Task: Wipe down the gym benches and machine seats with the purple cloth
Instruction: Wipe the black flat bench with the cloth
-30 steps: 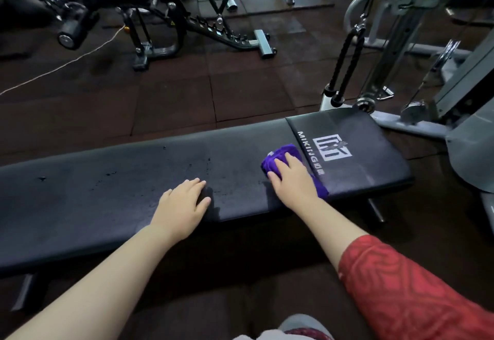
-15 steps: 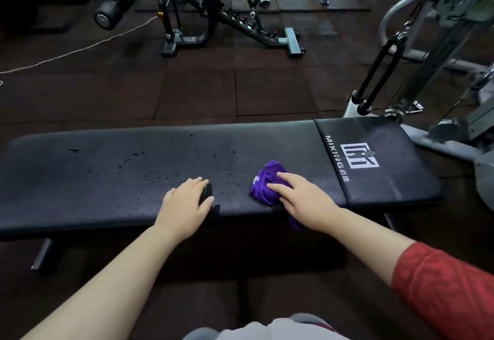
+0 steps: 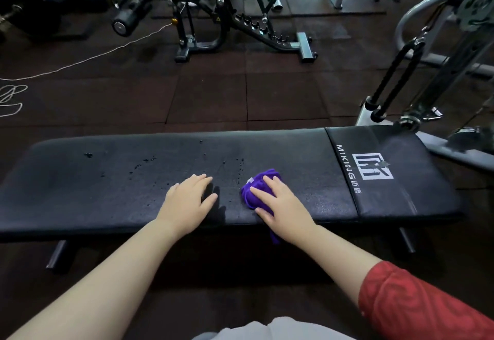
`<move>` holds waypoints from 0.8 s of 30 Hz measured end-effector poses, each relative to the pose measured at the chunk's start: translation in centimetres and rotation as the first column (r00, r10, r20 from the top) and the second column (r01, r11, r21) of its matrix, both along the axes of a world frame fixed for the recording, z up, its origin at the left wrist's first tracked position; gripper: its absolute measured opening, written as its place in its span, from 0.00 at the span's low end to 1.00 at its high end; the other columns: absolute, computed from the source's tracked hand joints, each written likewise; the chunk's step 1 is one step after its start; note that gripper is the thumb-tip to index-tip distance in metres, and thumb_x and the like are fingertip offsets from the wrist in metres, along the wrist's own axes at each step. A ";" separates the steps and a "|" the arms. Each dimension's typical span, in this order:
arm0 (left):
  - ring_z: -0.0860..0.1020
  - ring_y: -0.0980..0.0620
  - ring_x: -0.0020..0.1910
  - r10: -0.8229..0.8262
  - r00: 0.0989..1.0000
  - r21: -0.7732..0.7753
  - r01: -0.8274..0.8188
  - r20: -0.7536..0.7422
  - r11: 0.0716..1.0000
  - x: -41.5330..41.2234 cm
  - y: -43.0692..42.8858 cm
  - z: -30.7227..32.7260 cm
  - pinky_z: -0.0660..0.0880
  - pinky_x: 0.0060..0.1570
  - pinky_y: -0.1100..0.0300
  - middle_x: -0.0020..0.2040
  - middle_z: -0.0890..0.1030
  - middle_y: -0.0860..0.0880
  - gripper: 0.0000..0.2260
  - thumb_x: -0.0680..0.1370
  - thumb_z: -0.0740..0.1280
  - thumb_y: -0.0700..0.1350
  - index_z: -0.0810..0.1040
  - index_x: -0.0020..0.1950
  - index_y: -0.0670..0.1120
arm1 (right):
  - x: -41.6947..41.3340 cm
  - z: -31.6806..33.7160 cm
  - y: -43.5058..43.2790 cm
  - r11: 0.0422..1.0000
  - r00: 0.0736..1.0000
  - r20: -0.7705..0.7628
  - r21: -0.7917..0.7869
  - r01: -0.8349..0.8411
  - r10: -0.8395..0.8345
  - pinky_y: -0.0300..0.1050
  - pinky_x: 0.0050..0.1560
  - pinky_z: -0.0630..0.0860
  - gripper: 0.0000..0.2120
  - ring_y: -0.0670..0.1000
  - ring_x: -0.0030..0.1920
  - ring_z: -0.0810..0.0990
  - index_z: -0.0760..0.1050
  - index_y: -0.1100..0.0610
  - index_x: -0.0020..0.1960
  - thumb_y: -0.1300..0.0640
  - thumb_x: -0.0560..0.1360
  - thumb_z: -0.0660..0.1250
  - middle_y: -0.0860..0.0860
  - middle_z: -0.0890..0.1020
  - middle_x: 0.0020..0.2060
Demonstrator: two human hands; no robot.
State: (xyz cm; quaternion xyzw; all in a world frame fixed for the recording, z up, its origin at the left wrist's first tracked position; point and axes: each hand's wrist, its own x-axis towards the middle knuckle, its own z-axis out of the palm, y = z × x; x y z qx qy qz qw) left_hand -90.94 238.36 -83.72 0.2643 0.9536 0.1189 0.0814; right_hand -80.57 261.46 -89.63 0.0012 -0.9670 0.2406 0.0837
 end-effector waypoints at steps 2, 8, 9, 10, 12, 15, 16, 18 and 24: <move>0.58 0.53 0.76 0.002 1.000 -0.003 -0.001 0.005 1.000 -0.2 -0.3 0.0 0.56 0.72 0.50 0.75 0.64 0.53 0.23 0.81 0.57 0.56 0.64 0.75 0.52 | 1.0 -0.2 0.6 1.000 1.000 -0.017 -0.004 -0.025 0.025 0.55 0.68 0.67 0.20 0.62 0.70 0.66 0.74 0.50 0.65 0.54 0.73 0.69 0.57 0.70 0.69; 0.56 0.53 0.76 0.013 0.999 -0.004 -0.012 0.036 1.000 0.0 -1.3 -0.6 0.56 0.72 0.50 0.76 0.63 0.53 0.24 0.80 0.57 0.57 0.63 0.75 0.51 | -1.6 0.2 5.6 0.942 0.945 0.028 -0.080 0.327 -0.326 0.54 0.66 0.67 0.19 0.64 0.69 0.66 0.76 0.53 0.62 0.57 0.72 0.69 0.60 0.68 0.70; 0.56 0.53 0.76 0.020 0.999 -0.005 -0.020 0.040 1.000 0.1 -1.5 -0.8 0.56 0.72 0.51 0.76 0.63 0.53 0.24 0.80 0.57 0.57 0.64 0.75 0.51 | -2.9 0.5 5.6 0.915 0.918 0.047 -0.077 0.396 -0.393 0.53 0.66 0.66 0.19 0.63 0.69 0.64 0.75 0.53 0.63 0.54 0.73 0.69 0.60 0.66 0.70; 0.56 0.53 0.76 0.027 0.999 -0.008 -0.027 0.041 1.000 0.3 -1.8 -0.9 0.56 0.72 0.51 0.76 0.63 0.53 0.24 0.80 0.58 0.57 0.64 0.75 0.51 | -4.2 0.8 5.1 0.903 0.906 0.055 -0.068 0.424 -0.421 0.53 0.67 0.65 0.20 0.62 0.70 0.63 0.74 0.54 0.64 0.52 0.73 0.68 0.60 0.64 0.71; 0.56 0.53 0.76 0.046 0.998 -0.013 -0.045 0.032 0.999 0.5 -2.5 -1.2 0.56 0.72 0.51 0.76 0.63 0.53 0.24 0.80 0.58 0.56 0.64 0.75 0.51 | -6.3 1.3 2.7 0.927 0.928 0.053 -0.056 0.371 -0.368 0.51 0.69 0.62 0.22 0.60 0.72 0.60 0.73 0.54 0.65 0.49 0.74 0.68 0.60 0.63 0.72; 0.57 0.53 0.76 0.097 0.995 -0.008 -0.097 0.009 0.995 0.4 -3.8 -1.5 0.55 0.72 0.51 0.75 0.64 0.53 0.23 0.80 0.59 0.56 0.65 0.74 0.51 | -6.6 1.2 -2.2 0.990 0.992 0.047 -0.077 0.122 -0.118 0.49 0.71 0.59 0.22 0.60 0.72 0.61 0.73 0.54 0.67 0.50 0.74 0.68 0.59 0.63 0.72; 0.57 0.53 0.76 0.115 0.993 -0.004 -0.115 0.001 0.993 0.3 -4.3 -1.5 0.56 0.72 0.50 0.75 0.65 0.53 0.23 0.80 0.59 0.56 0.66 0.74 0.51 | -5.9 0.8 -3.6 0.996 0.999 0.035 -0.080 0.031 -0.029 0.48 0.71 0.58 0.21 0.61 0.72 0.62 0.73 0.54 0.66 0.51 0.74 0.68 0.60 0.64 0.72; 0.58 0.53 0.76 0.139 0.990 0.000 -0.139 -0.007 0.990 0.1 -5.0 -1.7 0.56 0.72 0.51 0.75 0.65 0.53 0.23 0.80 0.59 0.56 0.66 0.74 0.51 | -3.6 0.3 -5.0 0.992 0.995 0.014 -0.071 -0.100 0.101 0.46 0.71 0.56 0.19 0.62 0.71 0.64 0.75 0.54 0.64 0.55 0.73 0.69 0.59 0.67 0.71; 0.56 0.54 0.76 0.122 0.992 -0.001 -0.122 0.031 0.993 0.3 -6.0 -1.8 0.54 0.73 0.51 0.76 0.62 0.55 0.24 0.80 0.58 0.56 0.63 0.75 0.52 | -4.6 0.3 1.4 0.993 0.995 0.000 -0.056 0.101 -0.101 0.51 0.68 0.62 0.17 0.65 0.66 0.70 0.78 0.58 0.59 0.64 0.71 0.70 0.64 0.71 0.66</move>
